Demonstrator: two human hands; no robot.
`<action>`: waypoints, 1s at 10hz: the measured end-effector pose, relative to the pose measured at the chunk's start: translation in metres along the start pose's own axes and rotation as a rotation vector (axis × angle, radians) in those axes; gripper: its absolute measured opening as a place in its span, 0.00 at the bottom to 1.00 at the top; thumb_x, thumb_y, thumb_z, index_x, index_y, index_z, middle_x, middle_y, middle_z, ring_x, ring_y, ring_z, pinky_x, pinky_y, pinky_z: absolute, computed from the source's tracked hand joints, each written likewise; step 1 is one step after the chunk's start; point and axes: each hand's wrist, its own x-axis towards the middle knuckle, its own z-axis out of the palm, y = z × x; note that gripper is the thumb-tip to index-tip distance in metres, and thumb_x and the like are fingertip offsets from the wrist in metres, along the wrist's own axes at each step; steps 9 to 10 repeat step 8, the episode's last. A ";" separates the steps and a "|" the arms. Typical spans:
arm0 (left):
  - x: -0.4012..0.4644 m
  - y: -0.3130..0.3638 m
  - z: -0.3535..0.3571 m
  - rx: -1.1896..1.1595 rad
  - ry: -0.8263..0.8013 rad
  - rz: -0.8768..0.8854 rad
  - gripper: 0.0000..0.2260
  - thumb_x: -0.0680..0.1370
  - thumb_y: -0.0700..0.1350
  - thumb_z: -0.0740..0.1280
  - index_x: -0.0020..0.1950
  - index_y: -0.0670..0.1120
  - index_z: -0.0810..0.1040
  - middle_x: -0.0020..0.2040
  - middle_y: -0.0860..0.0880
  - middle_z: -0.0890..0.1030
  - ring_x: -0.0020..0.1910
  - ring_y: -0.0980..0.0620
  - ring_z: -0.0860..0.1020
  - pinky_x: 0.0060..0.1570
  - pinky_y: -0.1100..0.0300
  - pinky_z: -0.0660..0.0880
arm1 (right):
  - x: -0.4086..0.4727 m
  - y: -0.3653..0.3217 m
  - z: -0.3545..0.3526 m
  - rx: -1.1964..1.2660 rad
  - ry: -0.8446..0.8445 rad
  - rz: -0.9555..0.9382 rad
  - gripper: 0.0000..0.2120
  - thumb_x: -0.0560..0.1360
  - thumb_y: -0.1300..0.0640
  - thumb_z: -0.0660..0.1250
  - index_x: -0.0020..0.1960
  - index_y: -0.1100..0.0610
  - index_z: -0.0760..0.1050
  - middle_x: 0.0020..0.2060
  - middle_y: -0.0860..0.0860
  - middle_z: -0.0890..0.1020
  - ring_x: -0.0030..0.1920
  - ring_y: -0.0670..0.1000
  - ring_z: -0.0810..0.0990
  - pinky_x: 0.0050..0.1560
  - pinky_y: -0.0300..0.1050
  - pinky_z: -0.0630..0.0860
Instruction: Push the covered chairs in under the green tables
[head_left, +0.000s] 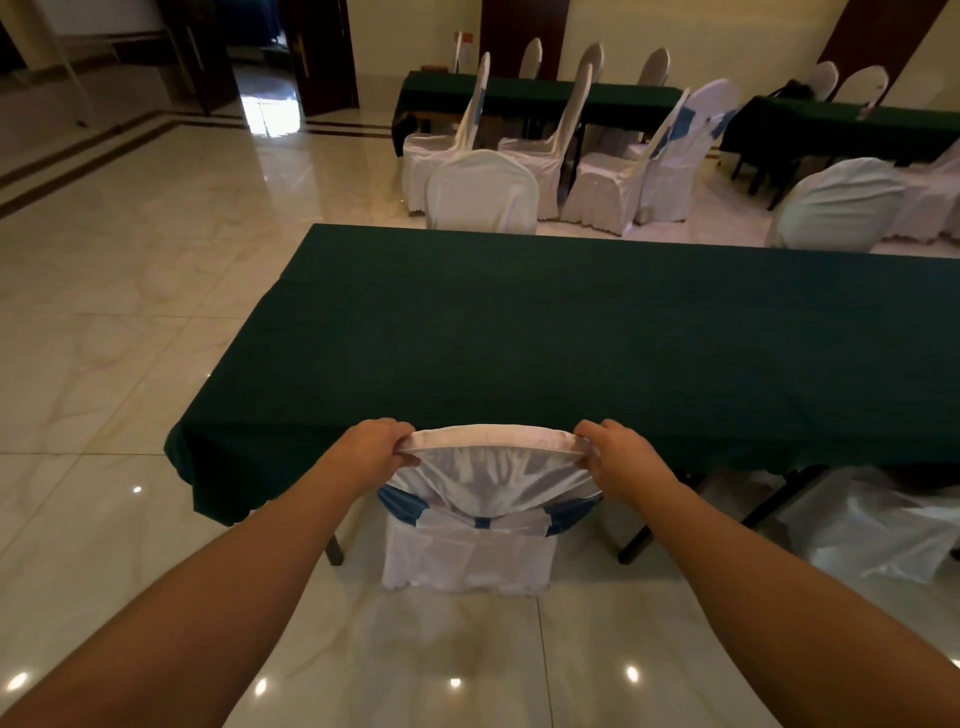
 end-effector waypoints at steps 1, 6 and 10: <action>0.002 -0.002 -0.002 -0.015 0.000 -0.018 0.10 0.77 0.51 0.70 0.58 0.54 0.76 0.49 0.53 0.76 0.46 0.54 0.75 0.50 0.56 0.73 | 0.007 0.002 0.003 0.003 -0.004 -0.009 0.18 0.79 0.59 0.69 0.66 0.46 0.71 0.52 0.49 0.71 0.50 0.52 0.74 0.51 0.47 0.76; -0.004 0.001 -0.002 -0.101 0.024 -0.074 0.13 0.77 0.51 0.71 0.61 0.53 0.75 0.51 0.53 0.77 0.48 0.54 0.76 0.52 0.56 0.75 | 0.013 0.005 0.006 0.011 0.000 -0.050 0.17 0.80 0.51 0.68 0.67 0.47 0.70 0.57 0.50 0.77 0.49 0.49 0.75 0.50 0.45 0.76; -0.007 -0.008 -0.020 -0.174 0.027 -0.094 0.24 0.72 0.60 0.73 0.66 0.60 0.72 0.61 0.56 0.77 0.56 0.55 0.76 0.55 0.52 0.76 | 0.003 -0.003 -0.013 0.167 0.014 -0.066 0.30 0.72 0.30 0.68 0.70 0.40 0.68 0.63 0.46 0.75 0.56 0.49 0.77 0.56 0.50 0.78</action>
